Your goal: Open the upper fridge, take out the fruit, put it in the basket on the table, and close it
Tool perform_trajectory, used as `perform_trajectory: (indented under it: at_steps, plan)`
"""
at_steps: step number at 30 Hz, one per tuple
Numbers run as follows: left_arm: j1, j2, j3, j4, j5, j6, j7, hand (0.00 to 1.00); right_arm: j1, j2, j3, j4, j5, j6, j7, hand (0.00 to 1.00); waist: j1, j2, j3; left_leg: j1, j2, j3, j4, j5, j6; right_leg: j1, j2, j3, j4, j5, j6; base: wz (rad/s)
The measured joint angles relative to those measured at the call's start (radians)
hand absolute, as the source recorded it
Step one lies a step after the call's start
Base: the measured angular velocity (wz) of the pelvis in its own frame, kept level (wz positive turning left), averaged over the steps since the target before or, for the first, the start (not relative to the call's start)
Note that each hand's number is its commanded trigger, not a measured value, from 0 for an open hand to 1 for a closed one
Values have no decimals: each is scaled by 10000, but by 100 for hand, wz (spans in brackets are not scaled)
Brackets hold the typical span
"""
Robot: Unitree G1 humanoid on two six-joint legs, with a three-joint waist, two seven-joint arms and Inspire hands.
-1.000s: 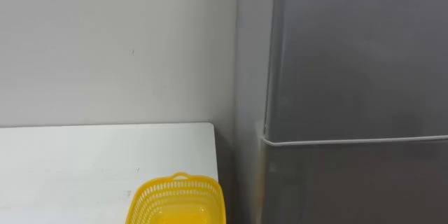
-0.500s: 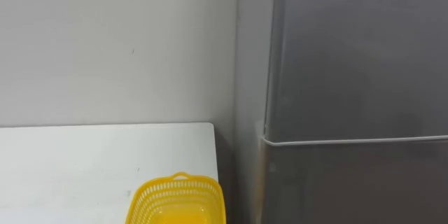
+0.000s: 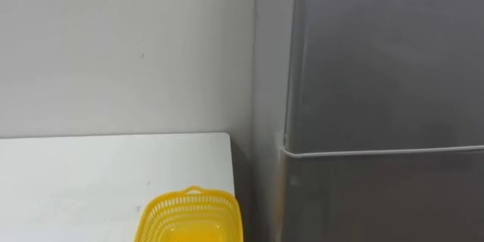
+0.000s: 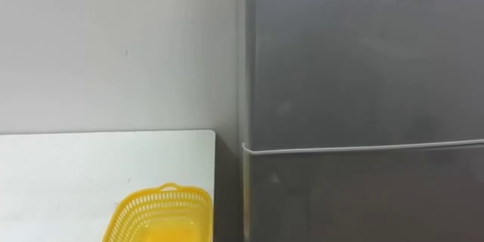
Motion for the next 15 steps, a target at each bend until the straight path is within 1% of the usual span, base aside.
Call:
perform_trajectory:
  at_steps: [2, 3, 5, 6, 8, 9, 10, 11, 12, 13, 14, 15]
  plan:
    - [72, -26, 588, 1, -818, -14, 514, 0, -2, 5, -121, -4, 20, 6, -97, 0, 40, 7, -8, -1, 5, 4, 5, 1, -1, -32, 5, 15, 37, -5, -9, 0]
    - [88, -37, 763, -10, -1064, -24, 695, 0, -2, 4, -199, -5, 44, 6, -134, 0, 41, 9, -9, 1, 4, 8, 3, 1, -1, -39, 5, 22, 42, -6, -11, 0]
    - [178, -55, 1532, -110, -1985, -125, 1491, 0, -7, -23, -305, -6, 290, 5, -255, 0, 50, 1, -15, -3, 2, -4, 5, 1, -2, -40, 1, -4, 35, -6, -11, 0]
    - [169, -65, 1700, -239, -2255, -135, 1721, 0, -4, -36, -313, -9, 357, 4, -285, 0, 55, 1, -17, -2, 2, -2, 5, 1, -2, -40, 0, -4, 41, -6, -11, 0]
    - [195, -80, 2574, -729, -3579, -231, 2671, 0, 58, -39, -602, -65, 404, -16, -470, 0, 156, 21, -24, 2, 1, 1, 2, 2, -2, -42, 2, 10, 43, -6, -11, 0]
    - [169, -80, 2826, -916, -3913, -260, 2911, 0, 84, -41, -652, -78, 400, -33, -518, 0, 214, 23, -25, 0, 1, 1, 2, 2, -2, -44, 3, 10, 45, -6, -11, 0]
    - [129, -74, 3141, -1352, -4632, -440, 3422, 0, 98, -43, -708, -84, 394, -104, -625, 0, 285, 17, -24, -8, 1, -14, 3, 2, -3, -47, 3, 5, 45, -6, -11, 3]
    - [78, -70, 3298, -1691, -5259, -699, 3877, 0, 89, -54, -792, -120, 339, -127, -689, 0, 309, 28, -28, -17, -4, -32, 8, 3, -3, -47, 2, 1, 46, -6, -11, 4]
    - [38, -64, 3312, -1792, -5514, -841, 4094, 0, 92, -61, -803, -156, 312, -141, -722, 0, 317, 34, -30, -16, -5, -33, 8, 3, -3, -43, 1, -1, 47, -6, -11, 0]
    - [-82, -73, 3482, -1996, -5899, -1076, 4453, 0, 128, -60, -799, -287, 304, -177, -790, 0, 404, 39, -33, -14, -4, -27, 1, 3, -3, -49, 0, 0, 65, -6, -11, -5]
    - [-189, -100, 3594, -2362, -6368, -1222, 4800, 0, 200, -60, -794, -390, 306, -248, -844, 0, 519, 39, -33, -14, -3, -15, -2, 3, -3, -101, 0, 20, 151, -12, -20, -6]
    - [-240, -128, 3652, -2535, -6596, -1301, 4977, 0, 203, -59, -793, -394, 305, -274, -906, 0, 563, 39, -33, -16, -4, -12, 0, 3, -3, -134, -3, 26, 177, -18, -22, -5]
